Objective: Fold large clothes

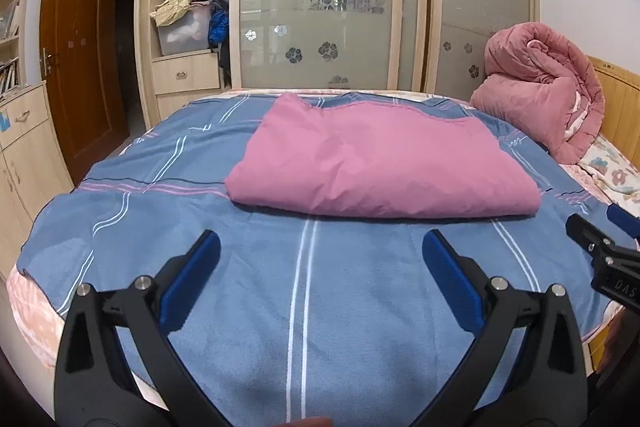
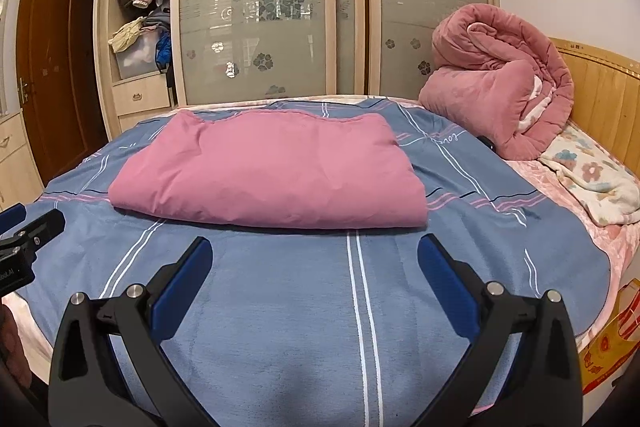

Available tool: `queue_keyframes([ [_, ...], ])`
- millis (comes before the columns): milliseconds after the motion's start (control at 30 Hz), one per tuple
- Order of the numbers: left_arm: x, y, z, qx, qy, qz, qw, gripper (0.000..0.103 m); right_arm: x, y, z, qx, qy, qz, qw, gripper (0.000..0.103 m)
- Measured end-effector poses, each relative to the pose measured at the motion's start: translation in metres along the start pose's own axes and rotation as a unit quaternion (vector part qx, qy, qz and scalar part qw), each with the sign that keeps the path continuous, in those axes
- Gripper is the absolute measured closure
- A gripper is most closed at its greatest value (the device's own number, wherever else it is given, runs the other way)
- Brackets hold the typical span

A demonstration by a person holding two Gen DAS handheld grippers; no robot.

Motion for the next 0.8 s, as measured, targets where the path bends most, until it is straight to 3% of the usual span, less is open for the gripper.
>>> queue_keyframes([
  [800,-0.0031,-0.0038,0.0031,-0.002,-0.004,-0.015,0.9999,0.002,-0.0003,0.0027,-0.0028,0.001,0.004,0.003,1.0,0.001],
])
Point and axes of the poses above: each gripper's, at about its wrist camera, not at the fingertips, and z roughly against the way its jaws point, y to its left, x to its top, the point moved 9 cm from there along -z, roughly the way its jaws point, and after that the axes turned 10 degrees about x, right-handed, at the moved point
